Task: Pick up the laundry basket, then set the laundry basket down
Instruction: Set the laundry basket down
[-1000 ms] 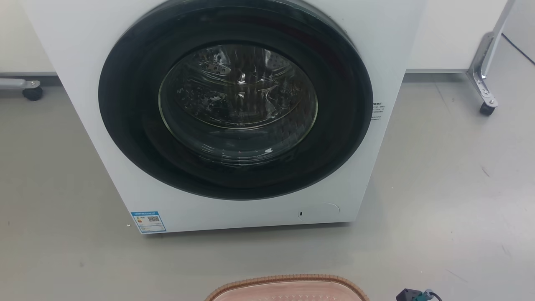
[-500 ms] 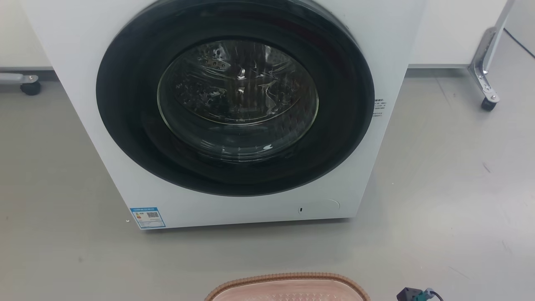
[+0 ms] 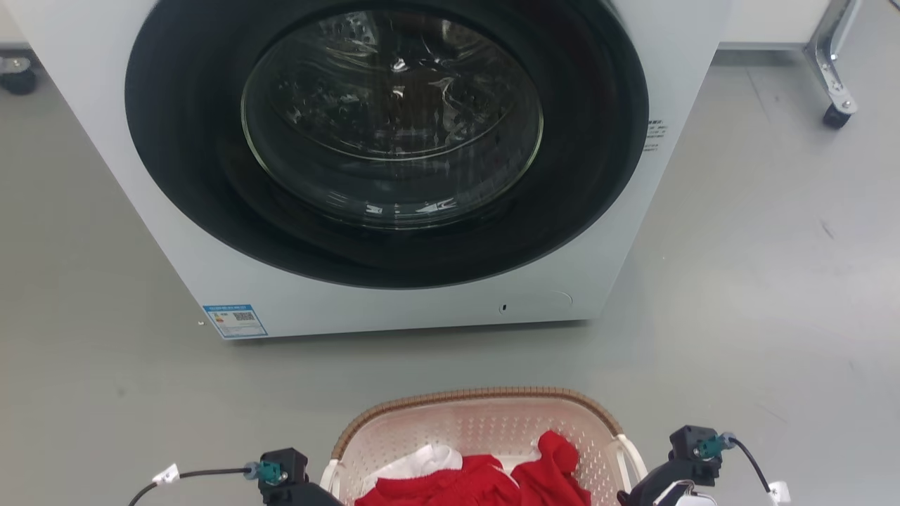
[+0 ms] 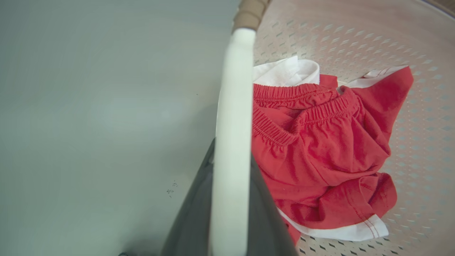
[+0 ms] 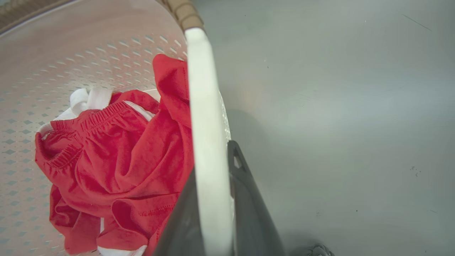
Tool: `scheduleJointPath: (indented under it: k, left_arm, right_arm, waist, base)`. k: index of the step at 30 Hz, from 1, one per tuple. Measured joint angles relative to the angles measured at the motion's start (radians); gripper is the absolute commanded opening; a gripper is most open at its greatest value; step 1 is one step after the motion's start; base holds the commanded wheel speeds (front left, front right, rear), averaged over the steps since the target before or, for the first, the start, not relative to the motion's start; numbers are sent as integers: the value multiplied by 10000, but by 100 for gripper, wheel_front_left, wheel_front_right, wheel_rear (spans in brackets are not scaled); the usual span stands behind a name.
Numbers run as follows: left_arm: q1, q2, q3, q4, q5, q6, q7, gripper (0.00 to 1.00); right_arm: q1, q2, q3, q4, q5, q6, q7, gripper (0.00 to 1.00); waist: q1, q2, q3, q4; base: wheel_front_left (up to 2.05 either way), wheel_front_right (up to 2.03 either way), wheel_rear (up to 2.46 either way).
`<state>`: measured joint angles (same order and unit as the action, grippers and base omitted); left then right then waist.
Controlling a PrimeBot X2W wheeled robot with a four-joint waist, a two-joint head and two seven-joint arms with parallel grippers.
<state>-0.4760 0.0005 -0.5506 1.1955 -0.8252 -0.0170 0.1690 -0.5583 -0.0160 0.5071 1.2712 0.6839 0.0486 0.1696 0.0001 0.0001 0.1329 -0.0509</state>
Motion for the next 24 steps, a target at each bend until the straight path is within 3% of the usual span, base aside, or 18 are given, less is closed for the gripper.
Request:
scheduleJointPath:
  k: [24]
  left_arm:
    - [-2890,341,25,-261,370,259,-1275,0]
  right_arm:
    - [-2753,-105,-52,-625,-174,-320,-1195,0]
  waist:
    - [2,1,3334,-105]
  base:
    - [0,0,0]
